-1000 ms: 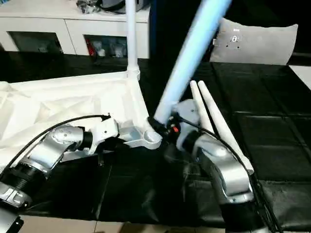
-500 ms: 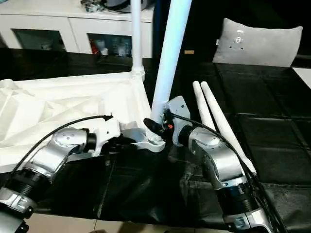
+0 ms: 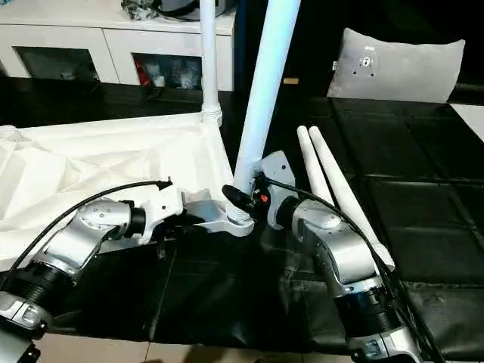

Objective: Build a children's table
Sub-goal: Insert table leg to table base

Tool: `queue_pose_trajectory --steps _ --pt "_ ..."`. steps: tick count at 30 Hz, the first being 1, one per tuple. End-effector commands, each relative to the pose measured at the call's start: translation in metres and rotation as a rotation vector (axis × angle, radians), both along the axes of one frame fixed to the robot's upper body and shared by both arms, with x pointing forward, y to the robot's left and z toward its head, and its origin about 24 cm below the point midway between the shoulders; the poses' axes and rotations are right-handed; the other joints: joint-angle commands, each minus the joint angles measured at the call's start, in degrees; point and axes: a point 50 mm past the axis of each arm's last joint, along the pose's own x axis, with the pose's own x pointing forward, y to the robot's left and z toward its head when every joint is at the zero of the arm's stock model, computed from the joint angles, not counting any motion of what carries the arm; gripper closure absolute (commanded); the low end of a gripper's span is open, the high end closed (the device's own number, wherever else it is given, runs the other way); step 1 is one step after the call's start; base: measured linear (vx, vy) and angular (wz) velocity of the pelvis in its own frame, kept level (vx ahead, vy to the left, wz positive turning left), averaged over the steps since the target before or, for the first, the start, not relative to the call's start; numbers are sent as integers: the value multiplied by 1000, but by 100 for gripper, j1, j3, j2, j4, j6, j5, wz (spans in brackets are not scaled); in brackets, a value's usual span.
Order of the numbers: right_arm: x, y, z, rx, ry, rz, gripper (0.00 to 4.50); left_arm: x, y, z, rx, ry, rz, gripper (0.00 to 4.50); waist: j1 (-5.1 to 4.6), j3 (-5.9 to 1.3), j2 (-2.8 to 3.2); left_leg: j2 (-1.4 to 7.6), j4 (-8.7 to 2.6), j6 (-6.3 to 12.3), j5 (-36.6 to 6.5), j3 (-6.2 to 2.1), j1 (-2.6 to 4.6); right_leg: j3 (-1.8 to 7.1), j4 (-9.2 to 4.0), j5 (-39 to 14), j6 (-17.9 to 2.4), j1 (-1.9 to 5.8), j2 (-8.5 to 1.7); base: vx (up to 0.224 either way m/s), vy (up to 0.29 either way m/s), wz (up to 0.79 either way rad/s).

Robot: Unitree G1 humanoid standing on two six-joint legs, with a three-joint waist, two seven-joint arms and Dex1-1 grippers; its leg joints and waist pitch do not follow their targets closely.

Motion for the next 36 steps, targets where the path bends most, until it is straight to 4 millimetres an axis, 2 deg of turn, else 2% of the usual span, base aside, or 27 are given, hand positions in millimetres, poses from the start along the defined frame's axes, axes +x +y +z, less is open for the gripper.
queue_pose_trajectory --steps 1,2,6,14,16,17,22,24,25,27,29,31,32,33,36 --pt "1 -2 -1 -12 -2 2 261 -1 4 -2 18 16 4 419 24 -355 1 181 -407 60 -316 49 -101 266 -369 -853 -1115 390 -402 0 0 0" --pt "1 -3 -1 -14 -1 3 261 -1 4 -2 17 16 5 417 25 -356 -15 179 -406 67 -317 52 -101 265 -374 -850 -1116 390 -401 0 0 0" --pt "1 -2 -2 -21 5 16 261 -2 6 -4 33 22 4 450 19 -360 -3 179 -402 98 -255 51 -106 265 -359 -716 -1160 394 -406 0 0 0" --pt "1 -3 -3 -33 19 24 261 -2 8 -9 98 -8 -18 450 -2 -355 18 182 -406 87 -335 50 -103 267 -370 -800 -1158 398 -406 0 0 0" --pt "0 -5 -3 -49 29 32 261 -2 6 -7 104 -27 -54 450 -6 -352 16 181 -409 86 -361 49 -100 267 -383 -841 -1140 396 -397 0 0 0" --pt "0 -5 -4 -53 34 36 261 -3 4 -7 104 -30 -67 450 -11 -354 -7 182 -408 82 -369 55 -98 269 -384 -855 -1134 398 -398 0 0 0" --pt "-6 -9 -1 -59 71 80 261 -1 -2 -4 84 -47 -104 450 2 -358 -7 189 -401 110 -294 57 -94 275 -373 -778 -1141 398 -397 0 0 0" --pt "-7 -9 -1 -67 81 98 261 -1 -3 -3 89 -54 -120 450 13 -370 2 192 -392 126 -221 57 -89 273 -358 -639 -1165 396 -395 0 0 0" --pt "-7 -9 -2 -78 83 112 261 -2 -2 -3 103 -61 -125 450 11 -369 52 192 -390 112 -235 58 -86 269 -366 -566 -1196 387 -391 0 0 0" --pt "-7 -9 -2 -84 85 116 261 -2 -1 -4 108 -65 -125 450 20 -373 51 188 -391 96 -239 55 -89 269 -352 -484 -1235 401 -394 0 0 0" --pt "-5 -10 -3 -88 92 116 261 -2 -1 -4 104 -67 -135 450 21 -373 15 190 -392 93 -270 57 -93 268 -355 -493 -1246 411 -396 0 0 0" --pt "-2 -10 -5 -78 110 117 261 -3 -3 -2 85 -65 -163 450 16 -372 53 191 -393 68 -335 55 -90 265 -360 -588 -1273 403 -402 0 0 0" --pt "-1 -9 -5 -76 113 117 261 -4 -3 -1 81 -64 -173 450 21 -373 96 191 -390 53 -359 50 -81 265 -355 -592 -1290 394 -405 0 0 0" --pt "0 -7 -7 -72 120 118 261 -6 -3 -1 79 -61 -186 450 13 -368 75 193 -396 39 -385 52 -87 265 -365 -590 -1284 403 -399 0 0 0" --pt "4 -5 -12 -34 151 105 261 -9 -4 0 79 -54 -228 450 -7 -376 73 190 -399 -6 -399 48 -93 260 -348 -536 -1321 411 -405 0 0 0"
